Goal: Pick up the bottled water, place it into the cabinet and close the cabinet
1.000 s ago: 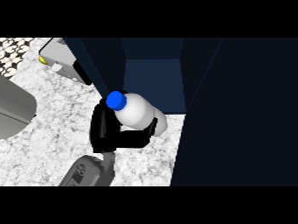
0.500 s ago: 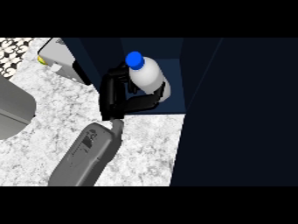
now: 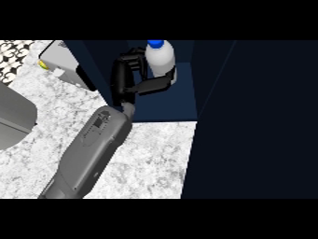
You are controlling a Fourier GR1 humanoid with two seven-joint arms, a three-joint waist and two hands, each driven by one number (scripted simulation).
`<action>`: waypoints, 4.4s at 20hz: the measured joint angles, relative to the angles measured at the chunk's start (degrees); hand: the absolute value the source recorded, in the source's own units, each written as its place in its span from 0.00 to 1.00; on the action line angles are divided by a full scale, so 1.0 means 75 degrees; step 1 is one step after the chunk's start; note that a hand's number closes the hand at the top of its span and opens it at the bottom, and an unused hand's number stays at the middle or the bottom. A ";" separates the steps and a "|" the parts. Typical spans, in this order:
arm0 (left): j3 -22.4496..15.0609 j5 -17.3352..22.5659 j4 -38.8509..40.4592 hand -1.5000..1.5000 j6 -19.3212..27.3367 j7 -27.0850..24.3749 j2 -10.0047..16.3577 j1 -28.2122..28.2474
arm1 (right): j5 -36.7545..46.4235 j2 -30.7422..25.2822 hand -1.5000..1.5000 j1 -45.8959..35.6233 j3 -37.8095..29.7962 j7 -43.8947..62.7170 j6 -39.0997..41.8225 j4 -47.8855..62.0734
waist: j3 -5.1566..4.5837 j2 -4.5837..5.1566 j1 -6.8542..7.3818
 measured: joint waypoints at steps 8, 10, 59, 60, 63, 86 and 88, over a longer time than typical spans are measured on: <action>0.0425 -0.0066 0.2002 1.00 0.0265 -0.0500 -0.0043 -0.1121 | -0.0068 -0.0005 0.00 0.0023 0.0077 -0.0061 -0.0043 -0.0018 | -0.0001 0.0012 -0.0078; 0.0373 -0.0165 0.2427 1.00 0.0436 -0.0574 -0.0062 -0.1263 | -0.0094 -0.0038 0.00 -0.0010 0.0049 -0.0113 -0.0013 -0.0016 | -0.0001 0.0017 -0.0088; 0.1780 -0.0203 0.5712 1.00 -0.0457 -0.3604 -0.0096 -0.2258 | -0.0529 -0.0441 0.00 0.0039 -0.0025 -0.0665 0.0019 -0.0039 | -0.0020 0.0092 -0.0280; 0.1801 -0.0099 0.5629 1.00 -0.0644 -0.3760 -0.0097 -0.2218 | -0.0528 -0.0444 0.00 0.0024 -0.0016 -0.0634 0.0007 -0.0040 | -0.0019 0.0088 -0.0293; 0.1625 0.0224 0.5378 1.00 -0.1213 -0.3991 -0.0103 -0.2096 | -0.0539 -0.0486 0.00 -0.0037 -0.0060 -0.0558 0.0041 -0.0052 | -0.0020 0.0072 -0.0277; -0.0644 0.1831 -0.0983 1.00 -0.3355 -0.2300 0.0208 0.2275 | -0.0437 -0.1087 0.00 0.0014 -0.0155 -0.0402 -0.0339 -0.0130 | 0.0001 -0.0142 0.0360; -0.0842 0.1852 -0.1865 1.00 -0.3336 -0.2159 0.0386 0.3075 | -0.0440 -0.1130 1.00 -0.0063 -0.0124 -0.0341 -0.0302 -0.0121 | 0.0002 -0.0135 0.0375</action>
